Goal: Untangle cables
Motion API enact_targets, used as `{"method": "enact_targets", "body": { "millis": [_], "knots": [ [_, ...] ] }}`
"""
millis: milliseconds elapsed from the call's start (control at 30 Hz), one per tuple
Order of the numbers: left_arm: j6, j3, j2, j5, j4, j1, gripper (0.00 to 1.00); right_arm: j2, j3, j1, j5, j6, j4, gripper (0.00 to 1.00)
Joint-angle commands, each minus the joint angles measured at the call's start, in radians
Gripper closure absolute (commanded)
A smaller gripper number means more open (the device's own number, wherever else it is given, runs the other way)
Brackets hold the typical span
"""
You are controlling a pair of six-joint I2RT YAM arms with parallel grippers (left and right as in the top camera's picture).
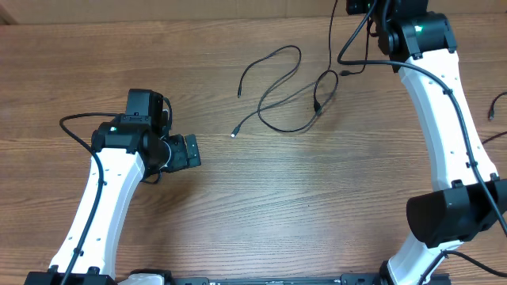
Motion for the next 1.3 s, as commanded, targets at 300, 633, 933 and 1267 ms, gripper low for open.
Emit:
{"method": "enact_targets", "body": {
  "millis": [300,633,933,1267],
  "knots": [
    [-0.022,0.011,-0.358,-0.030,-0.044,0.010,0.00,-0.152,0.088,-0.073,0.424,-0.306,0.037,0.96],
    [-0.050,0.011,-0.649,-0.118,-0.169,0.010,0.01,-0.154,0.088,-0.196,0.246,-0.032,0.014,0.96],
    [-0.051,0.011,-0.654,-0.117,-0.241,0.010,0.01,-0.050,0.013,-0.187,-0.269,-0.032,-0.207,0.71],
    [-0.051,0.011,-0.654,-0.111,-0.241,0.010,0.00,0.100,-0.065,-0.179,-0.327,0.113,-0.298,0.51]
  ]
}}
